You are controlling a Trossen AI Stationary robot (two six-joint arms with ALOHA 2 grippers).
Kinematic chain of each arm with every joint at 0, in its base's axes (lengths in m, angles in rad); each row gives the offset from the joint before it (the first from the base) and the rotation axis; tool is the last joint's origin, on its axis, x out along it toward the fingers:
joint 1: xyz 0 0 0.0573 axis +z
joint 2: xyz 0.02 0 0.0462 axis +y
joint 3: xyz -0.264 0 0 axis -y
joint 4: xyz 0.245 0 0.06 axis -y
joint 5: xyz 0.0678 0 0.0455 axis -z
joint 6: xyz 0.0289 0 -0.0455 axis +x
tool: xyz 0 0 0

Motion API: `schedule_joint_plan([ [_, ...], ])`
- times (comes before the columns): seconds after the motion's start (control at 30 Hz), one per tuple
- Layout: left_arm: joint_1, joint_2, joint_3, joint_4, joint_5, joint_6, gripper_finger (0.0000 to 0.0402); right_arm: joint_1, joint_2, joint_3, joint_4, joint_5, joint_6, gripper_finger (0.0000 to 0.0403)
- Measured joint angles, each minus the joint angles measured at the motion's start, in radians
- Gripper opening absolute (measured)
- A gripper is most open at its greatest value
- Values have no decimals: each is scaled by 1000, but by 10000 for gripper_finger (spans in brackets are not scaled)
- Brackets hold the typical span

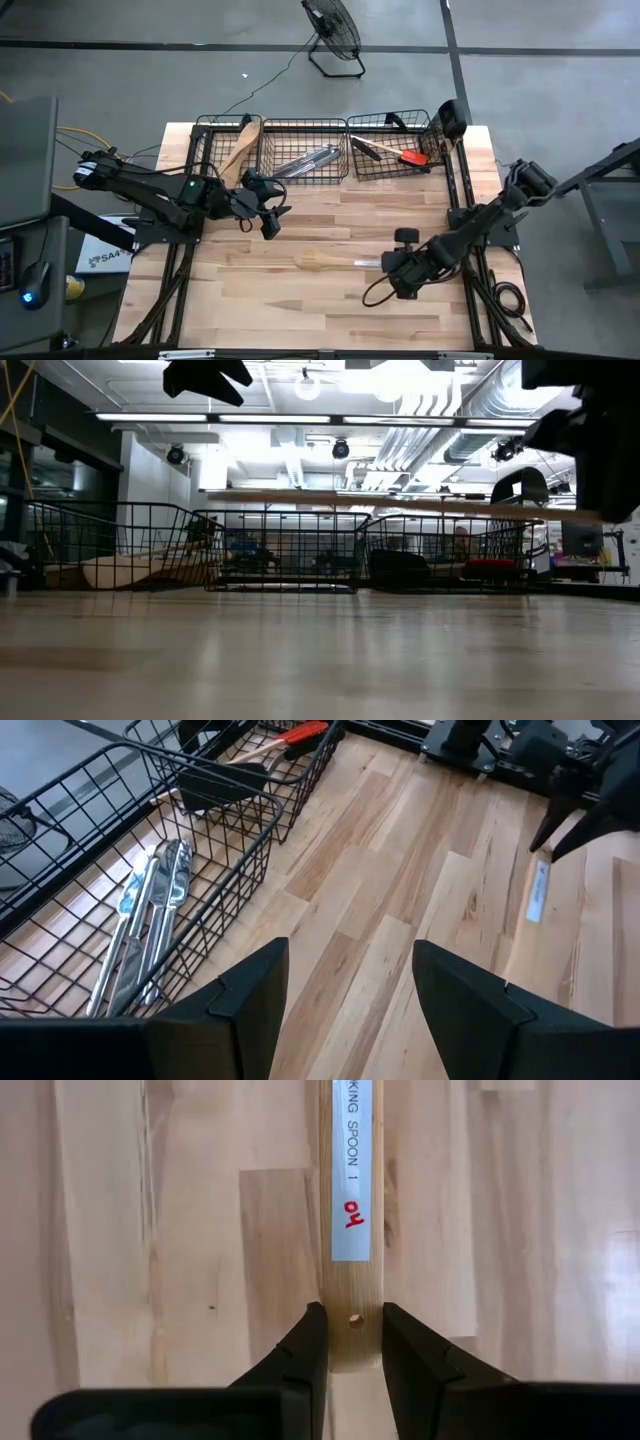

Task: Pick & Place Kitchen Items
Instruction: Put the wooden slotted spoon into the left wire basket

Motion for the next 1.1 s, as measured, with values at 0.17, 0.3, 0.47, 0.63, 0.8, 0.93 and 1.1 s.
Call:
schedule_joint_plan([
  [0.17,0,0,0,-1,0,0,209,8,-13,0,-16,16,24,65],
  [0.3,0,0,0,-3,0,0,209,8,-13,0,-18,21,26,65],
  [0.47,0,0,0,-3,0,0,209,8,-13,0,-18,22,26,65],
  [0.63,0,0,0,-3,6,0,209,8,-13,0,-17,32,28,65],
  [0.8,0,0,0,-3,19,0,209,8,-13,0,-18,48,41,65],
  [0.93,0,0,0,-3,19,0,209,8,-13,0,-19,62,41,65],
  [1.1,0,0,0,-3,25,0,209,8,-13,0,-23,83,41,65],
])
